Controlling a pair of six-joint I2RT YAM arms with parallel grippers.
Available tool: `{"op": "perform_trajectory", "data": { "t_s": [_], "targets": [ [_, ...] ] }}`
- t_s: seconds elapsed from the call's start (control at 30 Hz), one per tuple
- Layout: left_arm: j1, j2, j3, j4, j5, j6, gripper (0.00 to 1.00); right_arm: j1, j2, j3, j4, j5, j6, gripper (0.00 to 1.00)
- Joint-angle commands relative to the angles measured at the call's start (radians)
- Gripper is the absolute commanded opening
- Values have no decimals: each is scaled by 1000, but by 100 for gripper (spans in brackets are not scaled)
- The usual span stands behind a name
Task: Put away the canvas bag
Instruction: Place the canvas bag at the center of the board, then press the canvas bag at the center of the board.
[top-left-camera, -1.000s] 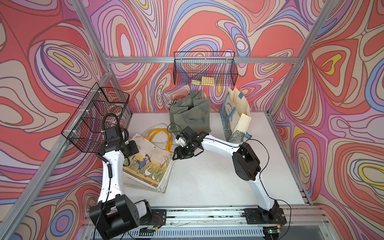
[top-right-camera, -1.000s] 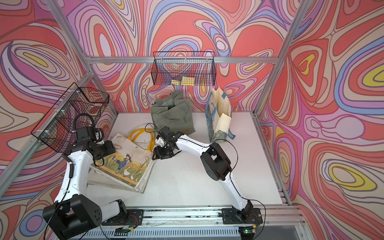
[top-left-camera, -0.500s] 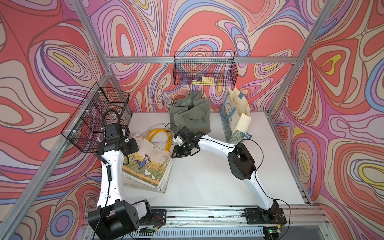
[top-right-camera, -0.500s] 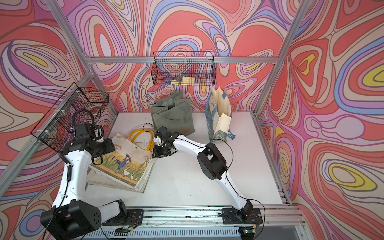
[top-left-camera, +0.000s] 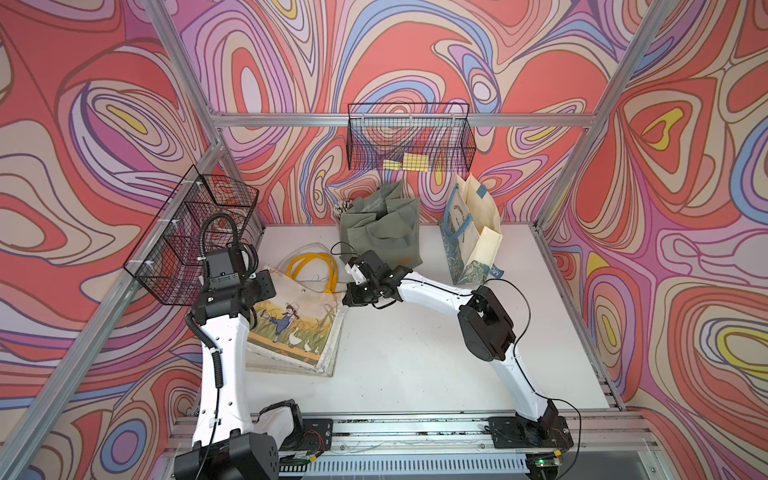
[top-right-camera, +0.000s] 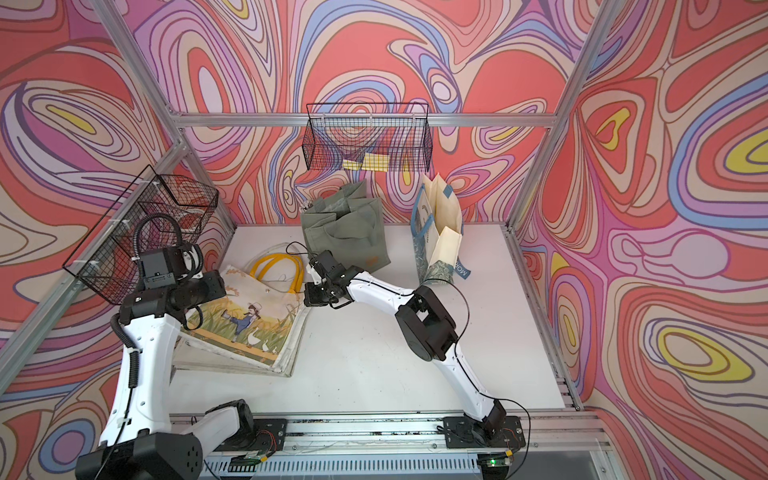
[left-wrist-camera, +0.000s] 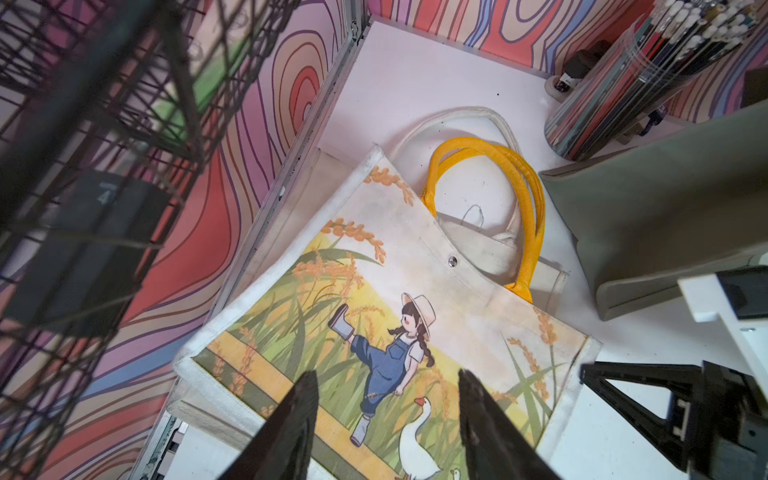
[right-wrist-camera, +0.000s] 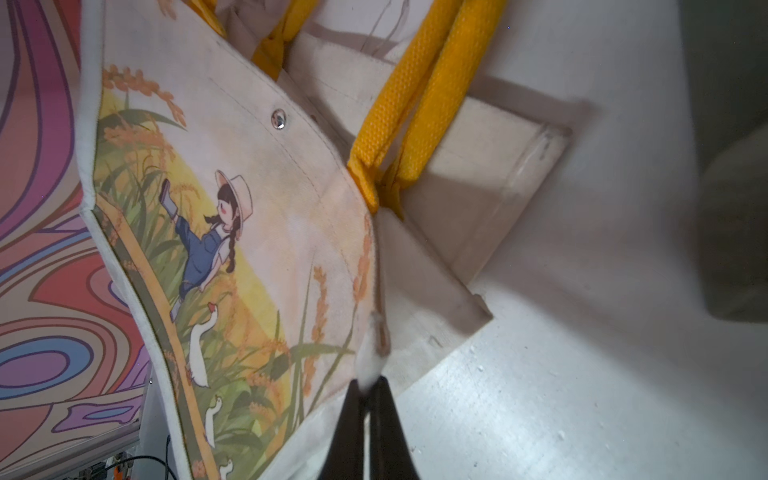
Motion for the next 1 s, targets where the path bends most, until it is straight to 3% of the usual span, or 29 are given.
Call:
{"op": "perform_trajectory", "data": {
  "t_s": [0.0, 0.2, 0.33, 0.5, 0.63, 0.83, 0.97],
  "targets": [
    [-30, -3, -7, 11, -24, 20, 56, 0, 23, 59, 6, 59, -28, 0],
    [-109, -26, -109, 27, -16, -34, 54, -1, 19, 69, 45, 122, -119, 8],
    [-170, -23, -197, 54, -43, -65, 52, 0, -32, 26, 85, 147, -169, 25],
    [-180, 24, -252, 115, -60, -95, 52, 11, -148, -78, 123, 233, -270, 44],
    [-180, 124, -255, 158, -73, -98, 51, 28, -210, -138, 167, 230, -378, 44],
    [-179, 249, -302, 242, -71, -162, 48, 110, -179, -154, 250, -21, -597, 35],
    [-179, 327, -311, 261, -65, -196, 48, 172, -193, -268, 330, -123, -815, 20]
  ]
}}
